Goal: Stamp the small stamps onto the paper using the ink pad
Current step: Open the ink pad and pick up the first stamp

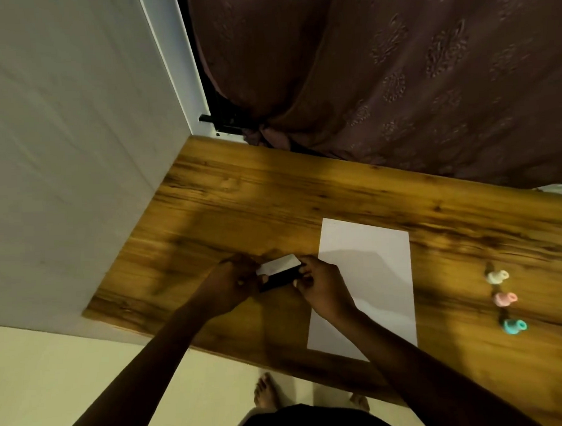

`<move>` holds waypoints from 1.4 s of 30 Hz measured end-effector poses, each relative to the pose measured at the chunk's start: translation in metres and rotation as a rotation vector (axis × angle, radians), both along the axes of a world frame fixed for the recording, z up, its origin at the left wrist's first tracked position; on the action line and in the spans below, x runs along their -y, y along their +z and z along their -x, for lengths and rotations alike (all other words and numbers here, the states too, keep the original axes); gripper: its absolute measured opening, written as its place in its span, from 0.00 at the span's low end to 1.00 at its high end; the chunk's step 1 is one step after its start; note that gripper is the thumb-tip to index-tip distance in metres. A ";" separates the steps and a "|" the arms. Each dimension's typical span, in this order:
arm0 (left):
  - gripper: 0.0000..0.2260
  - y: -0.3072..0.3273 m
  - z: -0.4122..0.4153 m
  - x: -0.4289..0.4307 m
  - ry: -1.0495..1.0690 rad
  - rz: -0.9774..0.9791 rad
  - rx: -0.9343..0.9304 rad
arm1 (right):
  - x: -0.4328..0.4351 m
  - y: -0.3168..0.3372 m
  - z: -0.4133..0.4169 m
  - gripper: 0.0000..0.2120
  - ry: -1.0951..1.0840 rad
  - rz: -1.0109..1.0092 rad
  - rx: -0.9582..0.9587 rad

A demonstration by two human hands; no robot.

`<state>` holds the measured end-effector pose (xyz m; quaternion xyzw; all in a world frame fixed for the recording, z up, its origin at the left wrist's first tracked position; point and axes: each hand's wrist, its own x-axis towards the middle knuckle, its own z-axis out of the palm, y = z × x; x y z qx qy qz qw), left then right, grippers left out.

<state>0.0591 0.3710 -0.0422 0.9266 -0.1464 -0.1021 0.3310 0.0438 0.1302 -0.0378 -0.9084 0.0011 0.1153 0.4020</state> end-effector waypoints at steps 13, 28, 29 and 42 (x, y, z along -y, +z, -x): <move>0.09 -0.004 -0.053 -0.010 0.154 0.194 -0.148 | 0.000 -0.001 -0.004 0.23 -0.026 0.006 -0.019; 0.13 -0.004 -0.067 0.006 0.122 -0.064 -0.131 | 0.000 -0.002 0.000 0.21 -0.048 -0.002 0.002; 0.13 -0.004 -0.067 0.006 0.099 -0.088 -0.125 | 0.002 -0.001 0.001 0.21 -0.051 -0.013 -0.002; 0.11 0.016 -0.035 0.111 0.108 0.046 0.031 | 0.150 0.053 0.042 0.15 -0.335 0.025 0.198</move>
